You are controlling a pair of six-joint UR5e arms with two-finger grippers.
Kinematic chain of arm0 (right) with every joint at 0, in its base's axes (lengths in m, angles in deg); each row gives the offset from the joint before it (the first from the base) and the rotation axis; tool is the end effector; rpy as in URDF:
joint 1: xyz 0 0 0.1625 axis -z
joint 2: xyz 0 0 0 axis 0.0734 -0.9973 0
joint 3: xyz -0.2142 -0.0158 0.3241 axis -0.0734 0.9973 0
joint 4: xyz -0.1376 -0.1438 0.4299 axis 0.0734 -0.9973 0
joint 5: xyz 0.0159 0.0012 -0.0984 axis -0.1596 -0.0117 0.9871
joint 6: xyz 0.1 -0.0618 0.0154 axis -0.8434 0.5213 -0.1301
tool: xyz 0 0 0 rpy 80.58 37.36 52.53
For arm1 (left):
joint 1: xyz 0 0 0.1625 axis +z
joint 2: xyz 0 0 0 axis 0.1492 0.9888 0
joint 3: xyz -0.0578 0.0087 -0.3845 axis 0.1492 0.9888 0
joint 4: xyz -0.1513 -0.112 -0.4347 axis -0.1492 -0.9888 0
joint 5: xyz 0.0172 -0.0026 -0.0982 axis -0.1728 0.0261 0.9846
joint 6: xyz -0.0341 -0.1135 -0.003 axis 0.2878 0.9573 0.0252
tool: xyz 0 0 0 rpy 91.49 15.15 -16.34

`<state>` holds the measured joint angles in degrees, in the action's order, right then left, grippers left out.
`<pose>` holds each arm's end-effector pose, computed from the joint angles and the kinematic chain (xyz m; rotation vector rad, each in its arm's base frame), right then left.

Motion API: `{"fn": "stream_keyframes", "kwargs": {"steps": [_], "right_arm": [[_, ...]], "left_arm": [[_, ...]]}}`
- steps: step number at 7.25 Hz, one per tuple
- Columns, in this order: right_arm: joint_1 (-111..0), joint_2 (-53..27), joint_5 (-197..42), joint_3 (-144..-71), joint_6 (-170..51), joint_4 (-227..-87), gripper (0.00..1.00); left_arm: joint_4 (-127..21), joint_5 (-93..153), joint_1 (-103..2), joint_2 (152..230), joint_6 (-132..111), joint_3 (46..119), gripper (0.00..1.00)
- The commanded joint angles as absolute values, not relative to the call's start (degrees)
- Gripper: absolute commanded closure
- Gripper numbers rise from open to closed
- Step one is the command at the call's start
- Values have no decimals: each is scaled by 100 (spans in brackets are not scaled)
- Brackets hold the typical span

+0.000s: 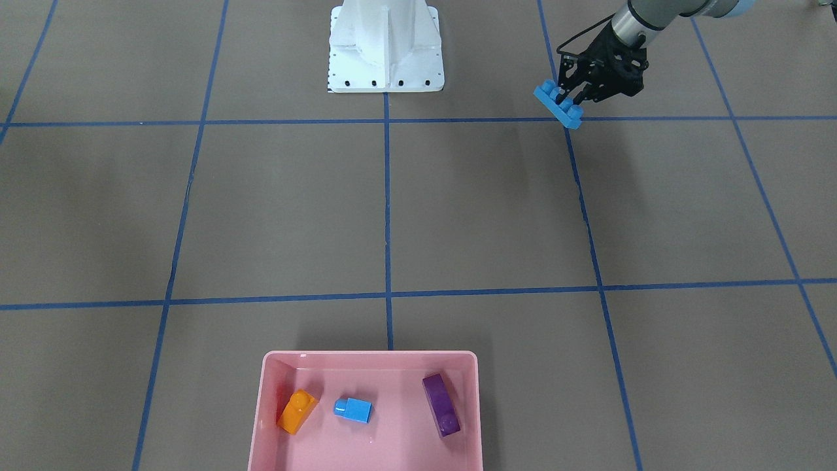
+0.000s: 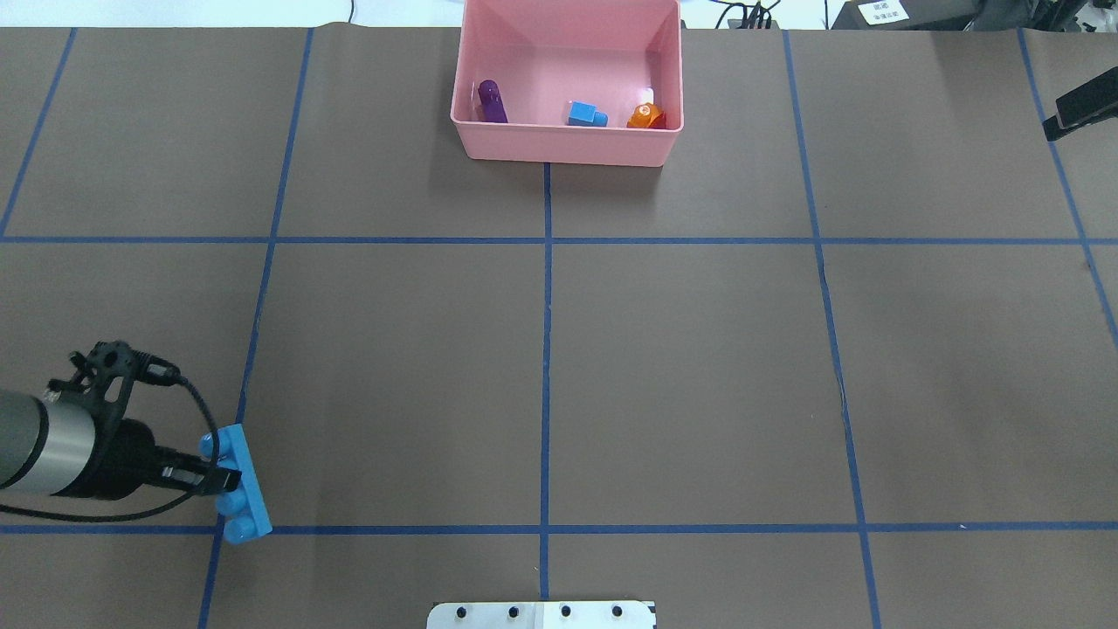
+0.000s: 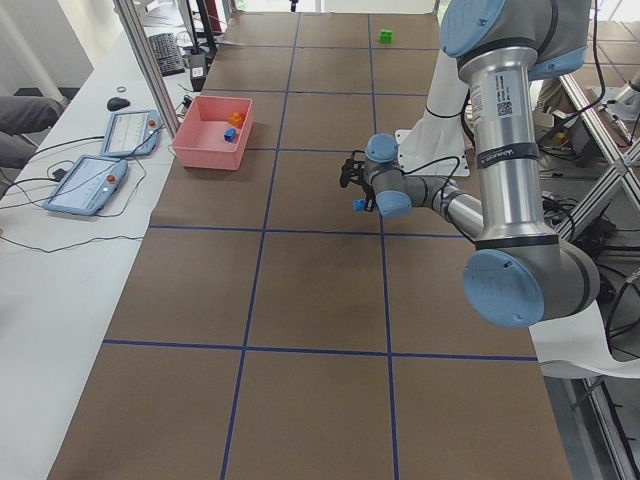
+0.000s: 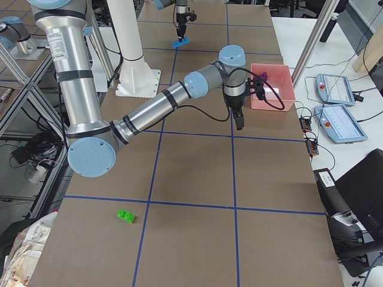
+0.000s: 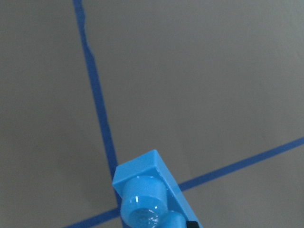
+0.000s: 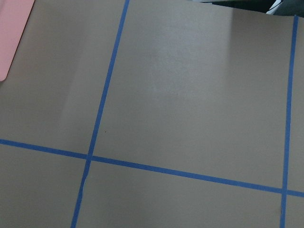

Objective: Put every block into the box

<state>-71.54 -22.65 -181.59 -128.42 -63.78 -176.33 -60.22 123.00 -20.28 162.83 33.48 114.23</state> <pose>-0.0829 -0.5771 0.3204 0.2694 -0.7496 -0.0562 0.3992 -0.3156 0.3362 0.1518 1.0490 0.2555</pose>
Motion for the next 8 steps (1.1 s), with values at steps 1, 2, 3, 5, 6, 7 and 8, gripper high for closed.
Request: {"fn": "stream_keyframes", "kwargs": {"steps": [1, 2, 3, 5, 6, 7, 8], "right_arm": [[-7155, -2377, -18160, -12846, -6378, -17629, 0], [-7155, -2561, -18151, -12872, -6378, -17621, 1], [-7190, -2728, -18142, -12934, -6369, -17595, 1], [-7199, -3367, -18116, -13362, -6230, -17550, 0], [-7278, -3719, -18125, -13504, -5898, -17550, 0], [-7392, -4105, -18125, -13619, -5686, -17533, 0], [-7541, -4475, -18151, -13689, -5484, -17333, 0]], "left_arm": [[-4052, 12640, -2612, 17944, 2816, 11303, 100], [-3147, 12640, -2840, 18988, 2605, 10963, 100], [-2581, 12666, -3077, 19982, 2586, 10368, 100], [-2504, 12991, -3621, 21557, 2586, 8631, 100], [-2513, 13009, -3816, 22331, 2568, 7638, 100], [-2566, 13131, -3983, 23078, 2559, 6663, 100], [-2601, 13150, -4193, 23608, 2559, 5861, 100]]}}
